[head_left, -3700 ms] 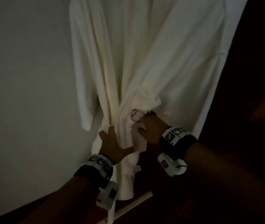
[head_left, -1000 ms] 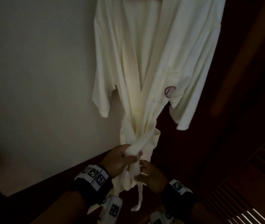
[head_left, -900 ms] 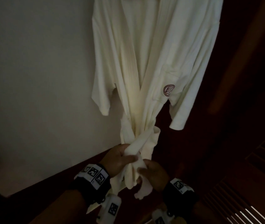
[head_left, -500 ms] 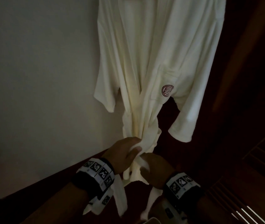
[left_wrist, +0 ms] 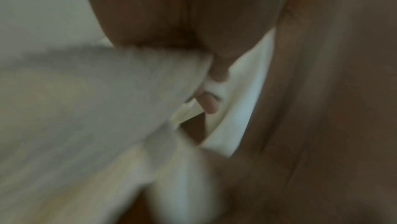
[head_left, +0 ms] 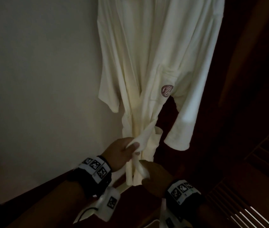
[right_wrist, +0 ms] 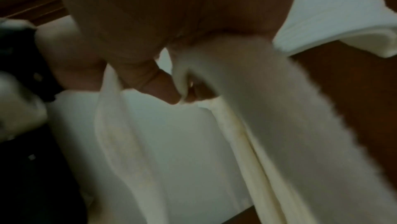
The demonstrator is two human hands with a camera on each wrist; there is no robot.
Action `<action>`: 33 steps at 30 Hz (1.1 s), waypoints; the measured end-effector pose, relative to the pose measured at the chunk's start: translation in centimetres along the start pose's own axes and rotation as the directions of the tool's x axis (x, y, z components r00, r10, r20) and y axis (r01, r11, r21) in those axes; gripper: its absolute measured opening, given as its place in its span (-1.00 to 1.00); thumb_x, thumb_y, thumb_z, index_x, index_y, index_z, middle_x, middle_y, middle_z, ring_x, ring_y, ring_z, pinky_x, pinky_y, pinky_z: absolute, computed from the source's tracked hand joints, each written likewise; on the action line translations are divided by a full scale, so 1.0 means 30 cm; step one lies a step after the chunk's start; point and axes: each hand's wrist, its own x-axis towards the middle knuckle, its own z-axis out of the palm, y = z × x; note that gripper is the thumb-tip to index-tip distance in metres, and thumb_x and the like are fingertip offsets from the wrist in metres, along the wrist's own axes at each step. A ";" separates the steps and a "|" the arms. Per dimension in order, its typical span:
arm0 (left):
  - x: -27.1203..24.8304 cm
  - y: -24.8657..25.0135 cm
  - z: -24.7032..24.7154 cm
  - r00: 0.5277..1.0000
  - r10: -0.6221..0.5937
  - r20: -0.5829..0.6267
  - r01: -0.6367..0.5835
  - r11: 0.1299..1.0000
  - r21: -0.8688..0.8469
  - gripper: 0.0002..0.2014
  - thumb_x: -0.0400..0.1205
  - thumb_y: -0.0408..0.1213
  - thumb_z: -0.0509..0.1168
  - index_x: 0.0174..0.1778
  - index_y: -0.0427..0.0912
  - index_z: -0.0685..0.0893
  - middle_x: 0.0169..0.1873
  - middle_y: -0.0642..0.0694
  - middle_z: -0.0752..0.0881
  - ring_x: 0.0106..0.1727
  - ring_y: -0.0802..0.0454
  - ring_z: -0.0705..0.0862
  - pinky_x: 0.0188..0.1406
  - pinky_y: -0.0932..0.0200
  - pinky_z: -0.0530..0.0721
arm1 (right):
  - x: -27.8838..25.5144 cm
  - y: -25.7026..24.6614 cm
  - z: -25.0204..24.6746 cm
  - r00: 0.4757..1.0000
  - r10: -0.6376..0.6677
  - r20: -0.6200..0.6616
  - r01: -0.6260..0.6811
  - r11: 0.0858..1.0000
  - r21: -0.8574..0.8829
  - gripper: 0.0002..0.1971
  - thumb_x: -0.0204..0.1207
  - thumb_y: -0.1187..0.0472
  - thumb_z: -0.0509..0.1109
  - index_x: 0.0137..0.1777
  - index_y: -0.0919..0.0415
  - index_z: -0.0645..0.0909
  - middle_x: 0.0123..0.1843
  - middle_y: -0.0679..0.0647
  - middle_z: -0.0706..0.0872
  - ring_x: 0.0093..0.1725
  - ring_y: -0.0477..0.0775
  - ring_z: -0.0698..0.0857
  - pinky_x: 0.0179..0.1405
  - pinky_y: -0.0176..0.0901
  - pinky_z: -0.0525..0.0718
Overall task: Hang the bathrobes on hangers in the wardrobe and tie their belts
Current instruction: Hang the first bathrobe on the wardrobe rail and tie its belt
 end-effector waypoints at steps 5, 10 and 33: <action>0.024 -0.052 0.005 0.974 -0.002 0.227 -0.107 0.877 0.469 -0.73 0.77 -0.17 0.06 0.23 -0.17 0.59 0.12 0.00 0.61 0.12 0.10 0.60 0.21 0.21 0.50 | -0.014 -0.033 0.014 0.995 -0.092 0.024 0.089 0.991 0.096 -0.32 0.47 -0.01 0.21 0.63 0.06 0.26 0.54 0.04 0.47 0.51 0.00 0.45 0.51 -0.14 0.41; -0.014 -0.089 -0.041 0.945 -0.121 0.304 -0.094 0.790 0.606 -0.81 0.77 -0.06 -0.01 0.03 -0.02 0.46 -0.18 0.07 0.58 -0.21 0.11 0.56 -0.20 0.25 0.46 | -0.032 0.013 -0.113 0.997 -0.073 -0.017 0.074 0.995 0.072 -0.57 0.43 -0.14 0.35 0.26 -0.02 0.63 0.06 -0.05 0.76 -0.02 -0.07 0.74 0.00 0.01 0.73; -0.239 -0.026 -0.104 0.977 -0.084 0.195 -0.015 0.890 0.457 -0.70 0.59 -0.25 0.32 -0.44 0.05 0.43 -0.44 0.15 0.45 -0.45 0.25 0.46 -0.24 0.39 0.47 | 0.307 -0.317 -0.174 0.980 -0.198 0.026 0.199 0.973 -0.119 -0.55 0.67 0.26 0.24 0.57 0.11 0.40 0.50 0.18 0.49 0.45 0.21 0.50 0.43 -0.12 0.40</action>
